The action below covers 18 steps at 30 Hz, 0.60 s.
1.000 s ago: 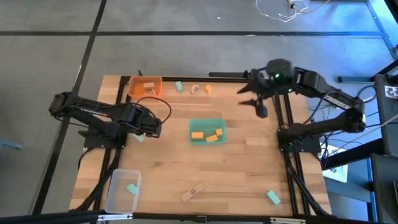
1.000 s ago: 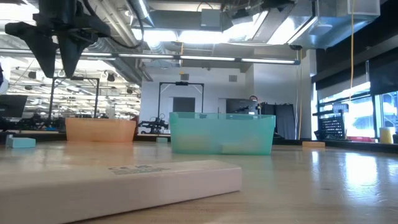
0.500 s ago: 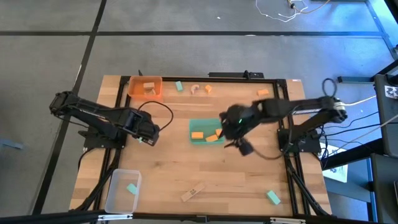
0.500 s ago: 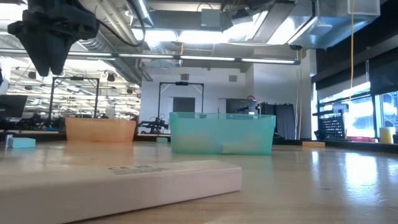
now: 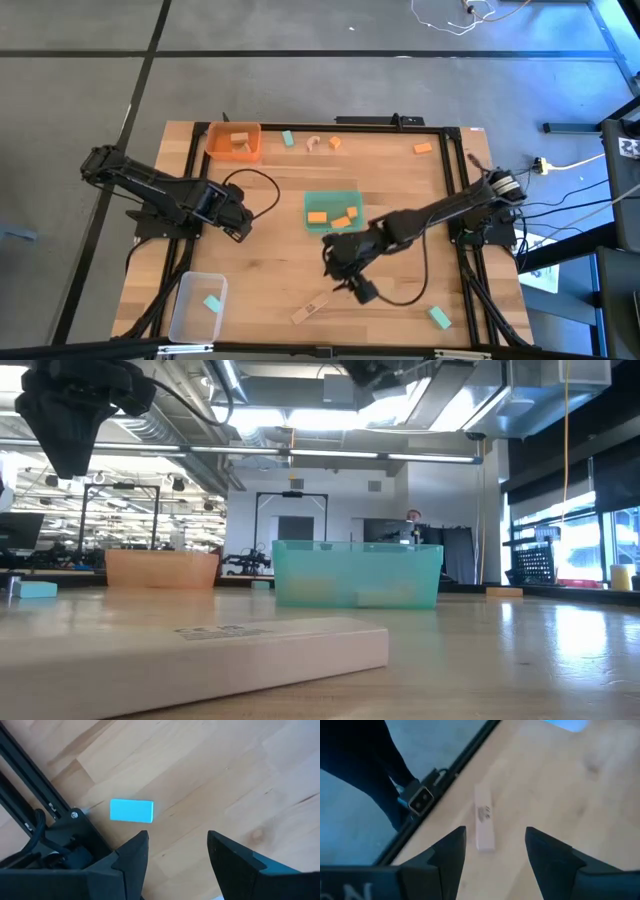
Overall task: Sort & place blocks by color
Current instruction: Put the brown block into the light orange bin
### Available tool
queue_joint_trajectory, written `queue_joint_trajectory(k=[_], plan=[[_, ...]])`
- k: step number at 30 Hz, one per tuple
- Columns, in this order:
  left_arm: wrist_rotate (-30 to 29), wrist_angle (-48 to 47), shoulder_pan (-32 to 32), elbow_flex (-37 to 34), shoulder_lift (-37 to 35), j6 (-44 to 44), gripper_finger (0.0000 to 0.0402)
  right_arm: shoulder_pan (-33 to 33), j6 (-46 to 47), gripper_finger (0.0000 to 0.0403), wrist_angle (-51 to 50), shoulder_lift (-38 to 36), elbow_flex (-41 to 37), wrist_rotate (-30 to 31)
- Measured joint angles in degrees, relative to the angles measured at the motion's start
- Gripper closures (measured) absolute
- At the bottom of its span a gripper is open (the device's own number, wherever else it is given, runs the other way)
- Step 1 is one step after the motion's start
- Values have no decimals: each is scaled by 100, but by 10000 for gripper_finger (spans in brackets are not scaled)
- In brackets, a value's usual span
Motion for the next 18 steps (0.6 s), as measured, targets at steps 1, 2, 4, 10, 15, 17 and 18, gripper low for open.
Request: queue_joint_trajectory(k=[1, 2, 4, 10, 15, 17, 18], plan=[[0, 0, -29, 0, 0, 11, 208, 42, 66, 199, 83, 102, 0, 0], [-2, 2, -56, 0, 0, 10, 208, 79, 152, 199, 134, 216, 0, 7], [-4, 2, -105, 0, 0, 9, 208, 164, 295, 199, 163, 458, 0, 90], [-4, 7, -249, 0, 0, -37, 208, 340, 315, 199, 488, 1033, 0, 146], [-2, 37, -291, 0, 0, -41, 208, 386, 278, 199, 839, 1320, 0, 148], [-4, 35, -291, 0, 0, -44, 208, 386, 155, 199, 894, 1408, 0, 157], [-4, 37, -291, 0, 0, -44, 208, 384, 119, 199, 946, 1476, 0, 165]])
